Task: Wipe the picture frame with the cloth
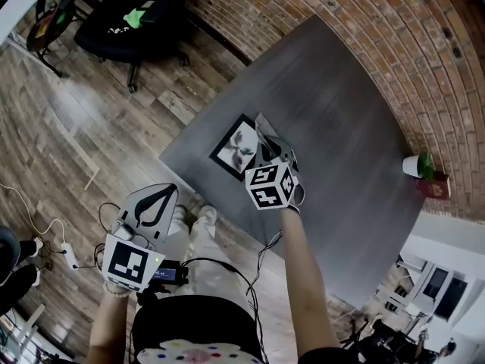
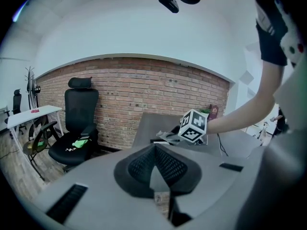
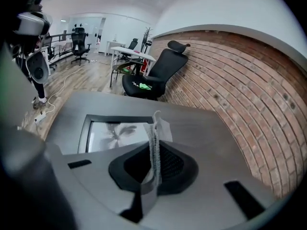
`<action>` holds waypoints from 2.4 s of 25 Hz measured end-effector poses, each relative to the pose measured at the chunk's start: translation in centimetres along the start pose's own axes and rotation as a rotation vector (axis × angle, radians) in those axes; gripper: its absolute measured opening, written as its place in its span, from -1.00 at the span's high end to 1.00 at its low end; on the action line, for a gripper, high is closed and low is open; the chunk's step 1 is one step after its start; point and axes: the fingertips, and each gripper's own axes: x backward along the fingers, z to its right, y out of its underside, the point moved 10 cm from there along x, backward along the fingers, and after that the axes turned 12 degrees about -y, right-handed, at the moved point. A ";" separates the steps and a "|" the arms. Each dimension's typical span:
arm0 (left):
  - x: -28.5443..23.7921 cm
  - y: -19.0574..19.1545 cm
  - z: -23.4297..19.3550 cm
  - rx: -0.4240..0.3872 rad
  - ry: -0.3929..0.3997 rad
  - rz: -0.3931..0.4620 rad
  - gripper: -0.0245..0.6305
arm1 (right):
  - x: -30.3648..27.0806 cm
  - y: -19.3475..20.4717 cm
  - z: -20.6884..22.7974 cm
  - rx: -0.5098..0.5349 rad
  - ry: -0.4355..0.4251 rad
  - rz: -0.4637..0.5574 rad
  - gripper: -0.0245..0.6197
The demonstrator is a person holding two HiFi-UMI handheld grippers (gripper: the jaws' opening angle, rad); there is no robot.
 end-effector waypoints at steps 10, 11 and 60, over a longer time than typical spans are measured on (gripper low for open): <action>-0.2 0.4 -0.2 0.002 0.002 -0.011 0.90 | -1.8 -0.5 -0.5 0.045 -0.085 -0.037 0.88; -0.2 0.4 -0.2 0.003 0.002 -0.011 0.90 | -1.9 -0.5 -0.6 0.052 -0.089 -0.038 0.88; 0.4 0.6 0.3 -0.003 0.015 0.002 0.90 | -0.2 -2.2 -11.5 0.330 -0.340 0.001 0.87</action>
